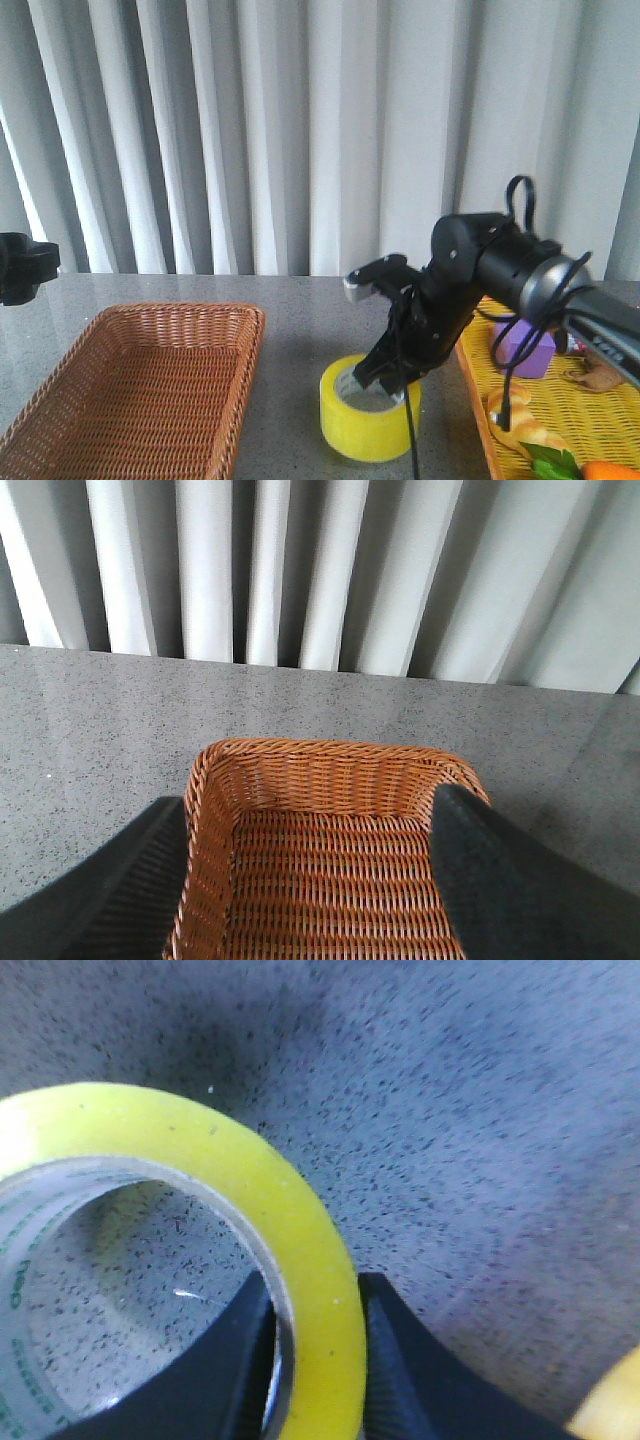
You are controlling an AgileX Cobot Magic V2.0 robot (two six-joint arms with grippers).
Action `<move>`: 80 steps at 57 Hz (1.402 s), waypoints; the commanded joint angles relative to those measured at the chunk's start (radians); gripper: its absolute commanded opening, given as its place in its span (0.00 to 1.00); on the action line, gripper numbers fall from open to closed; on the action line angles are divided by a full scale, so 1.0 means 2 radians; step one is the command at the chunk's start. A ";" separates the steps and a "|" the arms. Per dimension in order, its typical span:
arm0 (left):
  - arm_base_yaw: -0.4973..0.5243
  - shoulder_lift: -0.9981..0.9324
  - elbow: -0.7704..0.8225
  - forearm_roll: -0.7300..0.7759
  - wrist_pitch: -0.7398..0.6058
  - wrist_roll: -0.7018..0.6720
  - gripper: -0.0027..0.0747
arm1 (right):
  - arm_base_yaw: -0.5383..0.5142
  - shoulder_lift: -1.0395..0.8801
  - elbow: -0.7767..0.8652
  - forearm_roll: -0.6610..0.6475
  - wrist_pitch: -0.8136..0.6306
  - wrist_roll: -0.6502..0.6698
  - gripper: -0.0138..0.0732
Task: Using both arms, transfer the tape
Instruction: 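Lift the tape roll with the right gripper and set it on the table, then open the right gripper and raise it away from the tape, then reach the left gripper over to the tape roll and grasp its rim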
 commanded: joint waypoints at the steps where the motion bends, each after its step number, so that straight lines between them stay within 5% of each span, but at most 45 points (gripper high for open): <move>1: -0.004 -0.011 -0.015 -0.005 -0.028 0.000 0.69 | 0.000 -0.018 -0.016 -0.011 -0.023 0.015 0.31; 23: -0.004 -0.011 -0.015 -0.003 -0.023 0.005 0.69 | 0.000 -0.008 -0.017 -0.018 -0.048 0.043 0.63; 41: -0.005 -0.012 -0.015 -0.006 -0.024 0.035 0.69 | -0.037 -0.120 -0.017 -0.028 -0.150 0.091 0.65; 53: -0.028 -0.012 -0.015 -0.006 -0.036 0.035 0.69 | -0.123 -0.202 -0.017 -0.032 -0.151 0.102 0.55; 65: -0.060 -0.012 -0.015 -0.006 -0.046 0.035 0.69 | -0.224 -0.258 0.008 -0.028 -0.115 0.091 0.35; 73: -0.078 -0.012 -0.015 -0.006 -0.051 0.035 0.69 | -0.277 -0.308 0.068 0.019 -0.153 0.078 0.15; 80: -0.099 -0.011 -0.017 -0.006 -0.067 0.039 0.69 | -0.295 -0.336 0.123 0.063 -0.191 0.063 0.15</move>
